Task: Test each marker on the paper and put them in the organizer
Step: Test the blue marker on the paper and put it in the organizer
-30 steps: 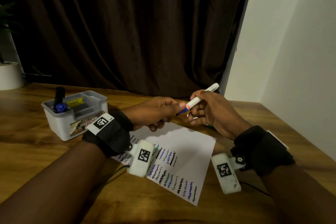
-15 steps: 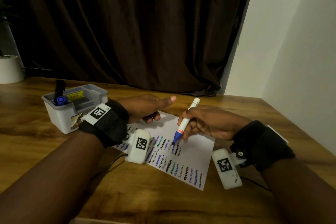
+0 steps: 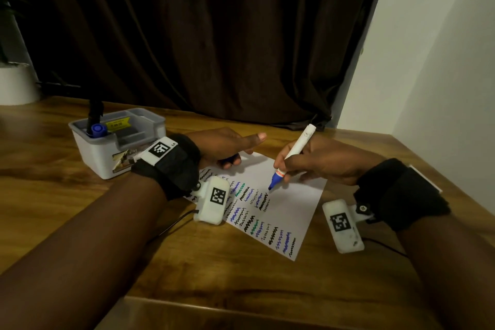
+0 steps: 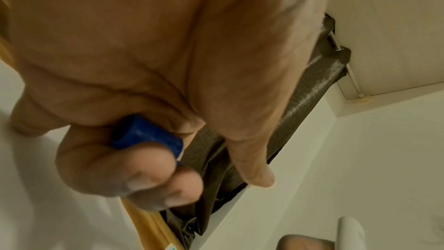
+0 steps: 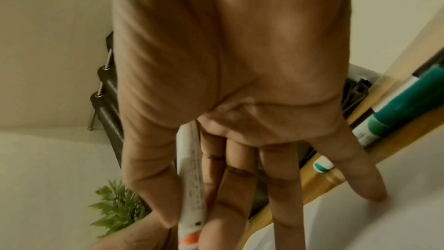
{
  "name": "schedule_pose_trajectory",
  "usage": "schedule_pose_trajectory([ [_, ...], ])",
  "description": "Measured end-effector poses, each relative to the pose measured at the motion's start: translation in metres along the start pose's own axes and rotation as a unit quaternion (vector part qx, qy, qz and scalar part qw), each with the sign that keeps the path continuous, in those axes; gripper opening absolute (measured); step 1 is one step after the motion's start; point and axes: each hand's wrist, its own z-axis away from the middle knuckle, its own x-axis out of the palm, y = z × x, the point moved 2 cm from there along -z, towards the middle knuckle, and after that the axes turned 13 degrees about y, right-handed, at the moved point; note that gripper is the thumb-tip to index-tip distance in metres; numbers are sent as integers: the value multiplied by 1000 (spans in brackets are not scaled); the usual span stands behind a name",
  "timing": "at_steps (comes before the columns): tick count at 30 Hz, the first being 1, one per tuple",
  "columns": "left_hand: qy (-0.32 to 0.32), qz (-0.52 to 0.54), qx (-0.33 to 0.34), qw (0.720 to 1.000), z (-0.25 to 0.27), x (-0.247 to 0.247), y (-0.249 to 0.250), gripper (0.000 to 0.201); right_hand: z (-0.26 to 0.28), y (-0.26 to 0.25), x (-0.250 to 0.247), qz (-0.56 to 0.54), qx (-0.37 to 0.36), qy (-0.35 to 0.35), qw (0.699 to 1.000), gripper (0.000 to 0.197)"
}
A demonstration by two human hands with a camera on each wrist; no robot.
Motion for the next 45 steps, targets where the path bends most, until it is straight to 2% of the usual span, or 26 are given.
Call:
schedule_pose_trajectory([
  [4,-3,-14,2,1000,0,1,1,71,-1,-2,1,46,-33,-14,998,9],
  [8,-3,-23,-1,1000,-1,3,1,71,5,1,2,35,-69,-34,996,8],
  [18,-8,-26,0,1000,-6,3,-2,72,15,-1,3,14,-93,-74,993,9],
  [29,-12,-27,-2,1000,-9,3,-4,74,16,2,8,40,-79,-93,992,6],
  [36,-6,-27,1,1000,-9,3,-4,65,16,1,8,54,-67,-92,992,5],
  [45,-10,-30,-4,1000,-11,4,-4,62,14,2,8,61,-70,-84,992,7],
])
